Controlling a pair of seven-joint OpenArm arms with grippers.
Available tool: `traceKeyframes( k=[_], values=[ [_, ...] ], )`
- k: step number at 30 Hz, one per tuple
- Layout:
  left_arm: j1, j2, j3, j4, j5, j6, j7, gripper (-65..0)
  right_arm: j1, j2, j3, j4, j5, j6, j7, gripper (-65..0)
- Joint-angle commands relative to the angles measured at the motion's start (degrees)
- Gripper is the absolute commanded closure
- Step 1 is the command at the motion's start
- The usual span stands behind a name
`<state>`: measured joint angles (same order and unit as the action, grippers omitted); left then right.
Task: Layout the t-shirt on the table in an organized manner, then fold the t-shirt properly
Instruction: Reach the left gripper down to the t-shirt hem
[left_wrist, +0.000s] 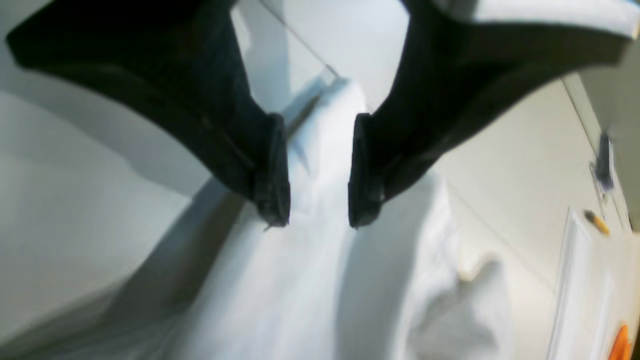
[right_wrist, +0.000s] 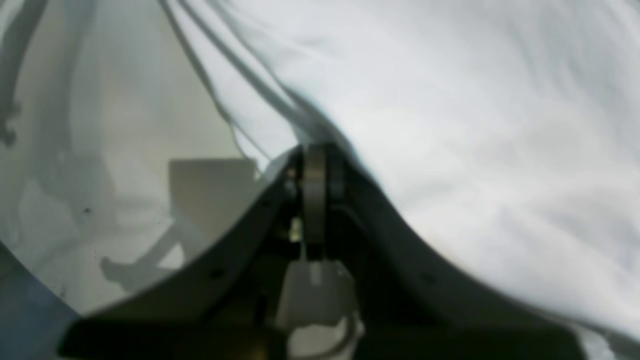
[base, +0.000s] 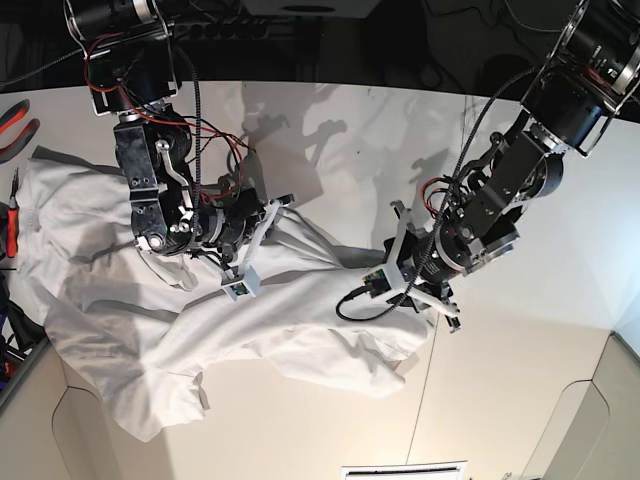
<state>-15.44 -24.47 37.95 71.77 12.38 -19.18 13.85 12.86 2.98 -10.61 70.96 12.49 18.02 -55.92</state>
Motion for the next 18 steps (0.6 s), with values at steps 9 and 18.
traceKeyframes(
  k=[9, 18],
  values=[
    [-2.3, -0.4, -0.3, -8.9, -1.0, -0.6, -5.2, -23.2, -2.4, 0.0, 0.0, -0.2, -1.8, 0.2, -2.7, 0.0],
    [-2.3, -0.1, -0.4, -8.9, -4.9, 11.7, -6.3, 0.0, -2.4, 0.0, 0.0, -0.2, -1.8, 0.2, -2.8, 0.0]
  ],
)
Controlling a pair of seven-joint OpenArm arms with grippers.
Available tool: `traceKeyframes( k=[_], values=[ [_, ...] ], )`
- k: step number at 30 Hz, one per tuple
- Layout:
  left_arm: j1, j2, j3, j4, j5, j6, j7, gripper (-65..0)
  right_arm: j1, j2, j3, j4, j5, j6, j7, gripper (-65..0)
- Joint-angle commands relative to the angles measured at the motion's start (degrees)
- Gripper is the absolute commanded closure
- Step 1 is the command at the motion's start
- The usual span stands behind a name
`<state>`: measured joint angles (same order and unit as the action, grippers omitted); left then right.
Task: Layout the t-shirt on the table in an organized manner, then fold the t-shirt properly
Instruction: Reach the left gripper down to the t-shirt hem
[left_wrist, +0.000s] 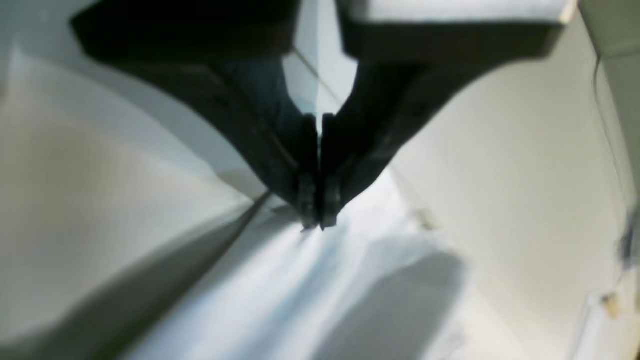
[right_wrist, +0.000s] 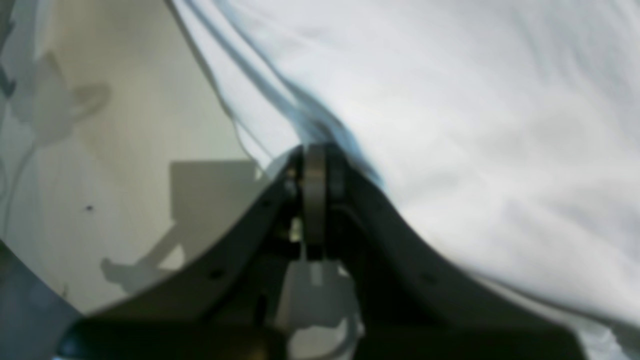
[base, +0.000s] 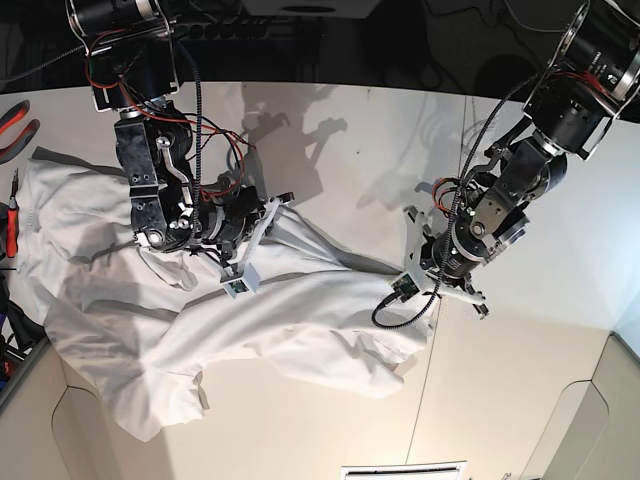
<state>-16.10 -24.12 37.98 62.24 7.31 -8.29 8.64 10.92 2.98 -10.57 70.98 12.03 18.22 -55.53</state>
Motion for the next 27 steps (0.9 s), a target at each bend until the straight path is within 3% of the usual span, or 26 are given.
traceKeyframes(
  k=[1, 6, 11, 16, 23, 24, 26, 27],
  values=[
    [-1.7, -0.5, -0.4, 0.7, 0.2, 2.3, -1.2, 0.0, -0.5, 0.0, -0.1, -0.2, -1.4, 0.0, -3.2, 0.0],
    [-2.2, -0.5, -1.0, 2.5, 0.4, 11.1, -1.1, 0.0, -0.5, 0.0, -0.1, -0.2, -1.3, 0.0, -3.2, 0.0],
    [-5.0, -0.5, -2.0, 7.4, 0.1, 16.0, -2.4, 0.0, -0.7, 0.0, -0.1, -0.2, -1.3, 0.0, -3.2, 0.0],
    [-15.4, 1.2, -2.0, 7.4, -2.4, 16.6, -5.9, 0.0, -2.2, 0.0, -0.1, -0.2, -1.4, 1.3, -3.2, 0.0],
    [-36.1, 10.0, -2.0, -3.5, -6.9, 16.6, -9.7, 0.0, -4.2, 0.0, -0.1, -0.2, -1.3, 1.7, -3.2, 0.0],
    [-38.3, 11.2, -2.0, -6.0, -7.4, 16.6, -9.9, -3.6, -4.3, 0.0, -0.1, -0.2, -1.3, 1.7, -3.2, 0.0],
    [-41.5, 13.1, -2.0, -10.7, -8.2, 16.0, -10.2, -17.3, -4.5, 0.0, -0.1, -0.2, -1.4, 1.7, -3.2, 0.0],
    [-42.5, 13.9, -2.0, -12.8, -8.2, 15.8, -10.2, -20.4, -4.5, 0.0, -0.1, -0.2, -1.4, 1.7, -3.2, 0.0]
  ],
)
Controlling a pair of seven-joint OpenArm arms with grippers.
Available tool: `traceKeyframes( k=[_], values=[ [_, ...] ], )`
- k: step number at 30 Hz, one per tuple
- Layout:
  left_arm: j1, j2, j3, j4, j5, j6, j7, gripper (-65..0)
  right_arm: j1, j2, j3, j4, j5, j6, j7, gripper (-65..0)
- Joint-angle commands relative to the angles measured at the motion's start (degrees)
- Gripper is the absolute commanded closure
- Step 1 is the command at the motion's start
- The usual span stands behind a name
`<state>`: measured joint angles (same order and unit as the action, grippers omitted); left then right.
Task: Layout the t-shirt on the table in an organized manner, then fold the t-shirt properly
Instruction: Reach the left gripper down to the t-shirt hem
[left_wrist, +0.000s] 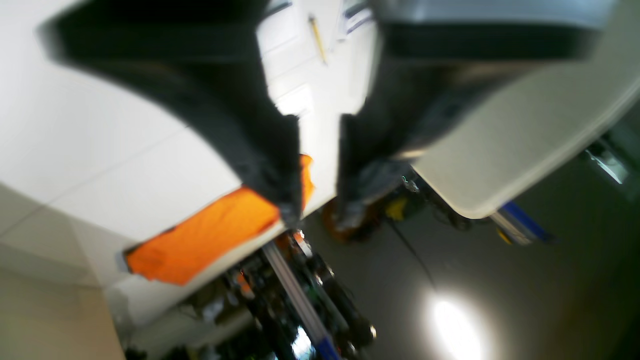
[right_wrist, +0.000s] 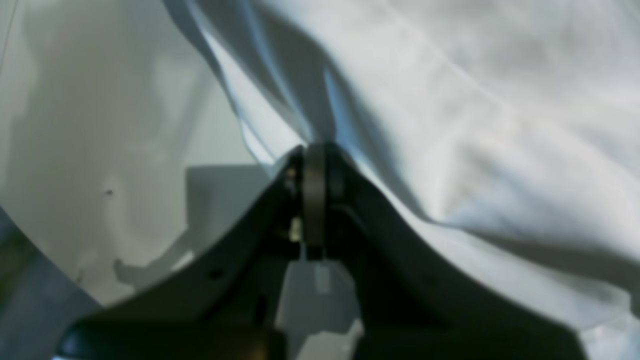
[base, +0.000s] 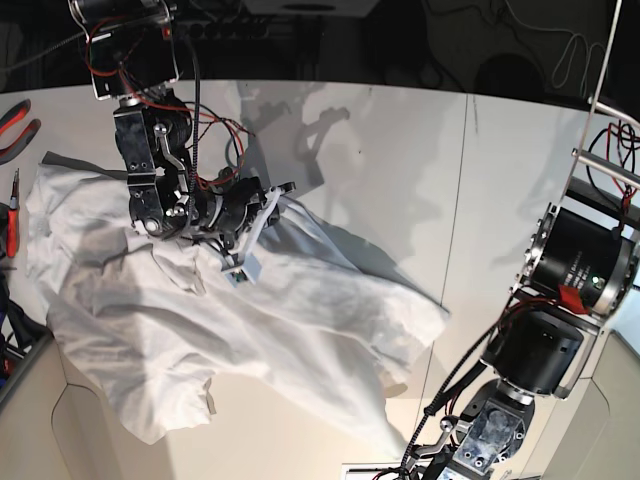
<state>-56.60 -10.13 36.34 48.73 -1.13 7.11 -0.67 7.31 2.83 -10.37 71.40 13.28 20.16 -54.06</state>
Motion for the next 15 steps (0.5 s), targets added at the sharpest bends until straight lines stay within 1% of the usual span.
traceKeyframes(
  k=[1, 4, 7, 8, 9, 11, 15],
  values=[
    [-2.6, 0.5, -0.3, -1.0, 0.2, 0.3, -0.8, -20.9, -0.8, 0.2, -0.3, -0.6, -2.6, -0.3, -4.6, 0.0],
    [-1.8, 0.9, -0.3, -3.5, -0.6, 0.3, -0.3, -20.9, -0.8, 0.2, -0.3, -0.6, -2.6, -0.2, -4.4, 0.0],
    [1.2, -0.1, -0.3, -3.5, -1.0, 0.3, 2.5, -20.9, -0.8, 0.2, -0.3, -0.6, -2.3, -0.2, -4.4, 0.0],
    [2.4, -0.6, -0.3, -3.5, -1.0, -0.2, 3.3, -20.9, -0.7, 0.2, -0.3, -0.5, -2.3, -0.2, -4.4, 0.0],
    [3.6, -1.4, -0.3, -3.5, -1.0, -1.4, 4.2, -20.9, -0.5, 0.2, -0.3, -0.3, -2.2, -0.2, -4.4, 0.0],
    [6.2, -3.2, -0.3, -3.5, -1.2, -4.8, 5.1, -20.9, -0.2, 0.2, -0.3, 1.1, -1.6, -0.2, -4.4, 0.0],
    [11.2, -8.2, -0.4, -2.7, -4.5, -9.7, 5.6, -20.9, -0.2, 0.2, -0.3, 8.6, -0.2, -0.2, -4.4, 0.0]
  ],
)
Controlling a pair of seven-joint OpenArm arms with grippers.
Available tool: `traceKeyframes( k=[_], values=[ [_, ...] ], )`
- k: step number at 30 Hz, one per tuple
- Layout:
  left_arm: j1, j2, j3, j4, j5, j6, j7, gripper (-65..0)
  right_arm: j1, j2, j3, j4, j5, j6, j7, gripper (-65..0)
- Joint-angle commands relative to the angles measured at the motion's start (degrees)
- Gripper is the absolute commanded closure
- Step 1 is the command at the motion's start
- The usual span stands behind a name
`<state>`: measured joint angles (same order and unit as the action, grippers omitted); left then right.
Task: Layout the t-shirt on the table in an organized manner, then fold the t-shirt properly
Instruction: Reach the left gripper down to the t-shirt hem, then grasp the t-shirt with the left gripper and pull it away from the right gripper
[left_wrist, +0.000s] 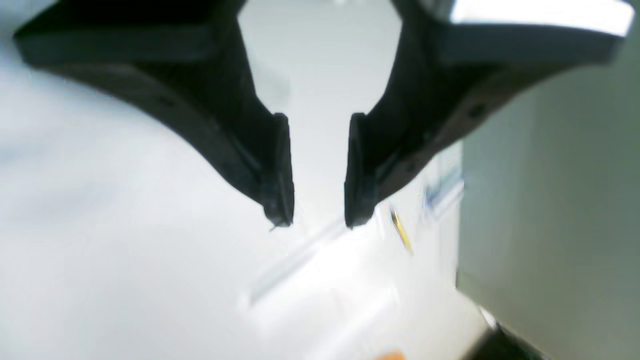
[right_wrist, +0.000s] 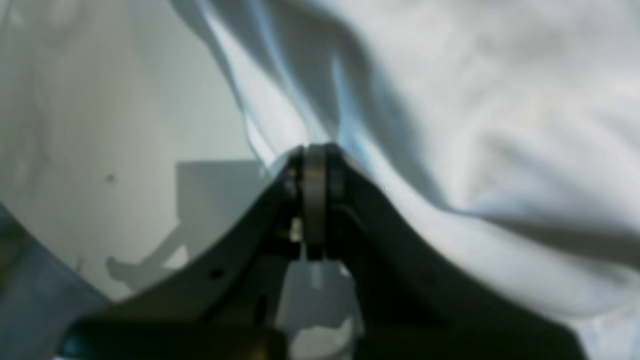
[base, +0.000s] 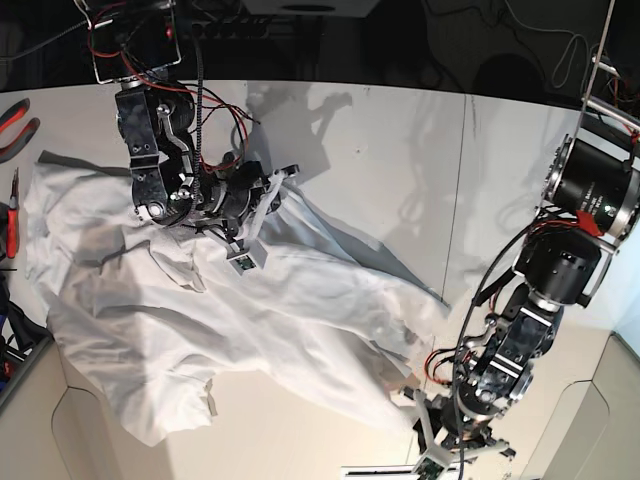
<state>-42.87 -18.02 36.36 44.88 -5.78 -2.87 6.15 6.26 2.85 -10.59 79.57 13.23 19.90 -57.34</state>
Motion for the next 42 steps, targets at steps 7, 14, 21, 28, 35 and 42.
traceKeyframes(
  k=[7, 14, 21, 28, 35, 42],
  values=[
    [8.2, -9.8, -1.0, 14.7, -3.9, -1.1, 4.8, -20.9, 1.0, 0.1, 0.0, 13.7, -0.2, 0.0, 8.1, 0.0],
    [20.6, -12.3, -6.7, 30.3, -6.4, -5.5, 10.1, -20.8, 4.3, -0.1, 0.0, 14.0, -3.2, -0.7, 15.0, 0.0],
    [27.2, -5.0, -7.8, 30.4, -4.3, -10.8, 8.9, -20.8, 10.3, -0.5, 0.0, 4.0, -11.6, -6.4, 23.2, 0.0],
    [26.7, -0.4, -7.8, 25.3, -2.5, -10.8, 9.6, -20.8, 19.1, -2.9, 0.0, -20.4, -17.0, -10.7, 28.0, 0.0],
    [26.7, 0.1, -7.8, 14.9, 1.7, -3.6, 15.6, -20.4, 22.1, -2.4, 0.0, -33.6, -24.5, -18.4, 32.3, 0.0],
    [28.7, -2.3, -7.8, 15.3, 2.4, -3.8, 31.3, -20.4, 22.6, -2.2, 0.0, -33.7, -24.6, -20.2, 34.0, 0.0]
  ],
)
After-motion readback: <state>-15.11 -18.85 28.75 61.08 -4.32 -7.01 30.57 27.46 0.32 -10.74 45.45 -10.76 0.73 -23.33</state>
